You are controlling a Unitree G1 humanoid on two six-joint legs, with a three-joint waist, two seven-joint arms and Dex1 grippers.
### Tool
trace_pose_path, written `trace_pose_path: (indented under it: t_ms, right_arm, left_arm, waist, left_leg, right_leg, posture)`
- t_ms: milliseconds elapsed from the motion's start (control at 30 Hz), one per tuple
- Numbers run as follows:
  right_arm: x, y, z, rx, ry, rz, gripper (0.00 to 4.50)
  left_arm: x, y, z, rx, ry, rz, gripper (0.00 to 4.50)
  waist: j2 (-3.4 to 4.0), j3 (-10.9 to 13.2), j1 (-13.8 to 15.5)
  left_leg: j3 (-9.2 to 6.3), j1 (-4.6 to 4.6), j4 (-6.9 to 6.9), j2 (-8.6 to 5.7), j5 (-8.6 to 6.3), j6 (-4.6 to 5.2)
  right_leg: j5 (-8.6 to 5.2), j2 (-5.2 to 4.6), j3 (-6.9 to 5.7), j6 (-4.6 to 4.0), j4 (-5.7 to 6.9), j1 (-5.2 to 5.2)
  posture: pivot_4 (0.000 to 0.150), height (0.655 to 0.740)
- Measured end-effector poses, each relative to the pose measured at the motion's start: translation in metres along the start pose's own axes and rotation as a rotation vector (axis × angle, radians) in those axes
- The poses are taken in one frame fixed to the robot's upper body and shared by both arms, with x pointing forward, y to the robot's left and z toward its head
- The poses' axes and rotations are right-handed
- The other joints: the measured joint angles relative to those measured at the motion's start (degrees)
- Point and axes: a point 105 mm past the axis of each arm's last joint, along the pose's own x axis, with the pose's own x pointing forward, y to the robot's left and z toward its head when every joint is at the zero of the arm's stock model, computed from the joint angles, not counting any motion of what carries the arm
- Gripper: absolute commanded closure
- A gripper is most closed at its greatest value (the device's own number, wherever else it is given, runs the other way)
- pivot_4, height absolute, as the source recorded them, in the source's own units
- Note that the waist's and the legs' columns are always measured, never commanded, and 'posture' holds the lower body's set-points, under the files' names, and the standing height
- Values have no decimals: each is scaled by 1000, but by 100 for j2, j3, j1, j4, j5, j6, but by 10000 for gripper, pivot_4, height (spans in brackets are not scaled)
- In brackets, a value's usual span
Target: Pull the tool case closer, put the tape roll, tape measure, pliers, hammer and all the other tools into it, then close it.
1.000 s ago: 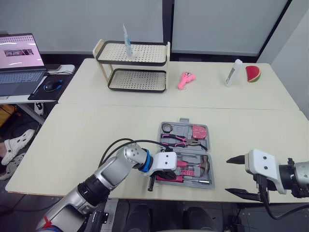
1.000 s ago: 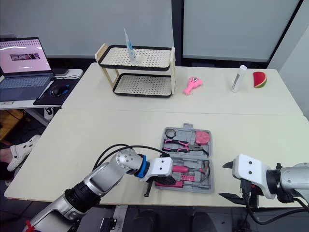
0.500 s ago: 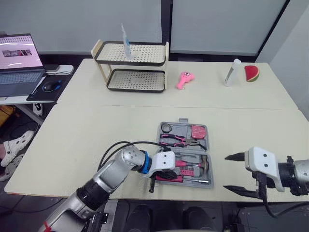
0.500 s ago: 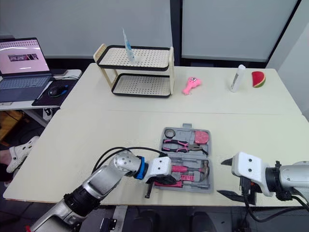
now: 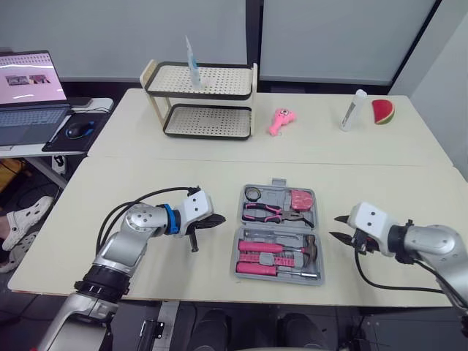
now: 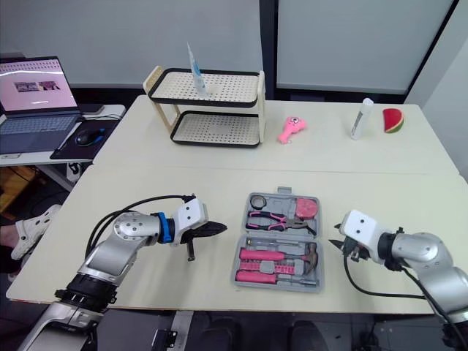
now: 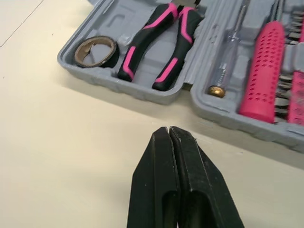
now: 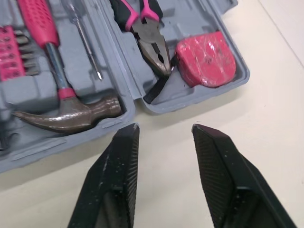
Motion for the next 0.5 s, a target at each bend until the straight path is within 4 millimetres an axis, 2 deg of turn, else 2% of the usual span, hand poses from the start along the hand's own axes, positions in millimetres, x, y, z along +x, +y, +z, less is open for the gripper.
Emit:
trace_pose_path:
  t_ms: [133, 300, 500]
  right_arm:
    - [15, 9, -14, 16, 47, 15, 38419]
    - [27, 15, -19, 21, 63, 34, 44592]
    - [37, 12, -18, 10, 65, 31, 44821]
  left_arm:
    - [14, -5, -9, -6, 10, -12, 45000]
    - [27, -6, -6, 17, -1, -27, 45000]
    - [36, -6, -9, 28, 7, -30, 45000]
  waist:
    - [0, 0, -4]
    - [1, -1, -11]
    - [1, -1, -52]
  left_leg:
    - [0, -2, 1, 0, 1, -2]
    - [1, -3, 2, 1, 3, -5]
    - [2, -3, 1, 1, 12, -21]
  right_leg:
    - [0, 0, 0, 0, 4, -4]
    - [0, 1, -1, 0, 8, -6]
    - [0, 2, -1, 0, 10, -9]
  posture:
    - [1500, 7290]
    - [1500, 7290]
    - [1500, 7290]
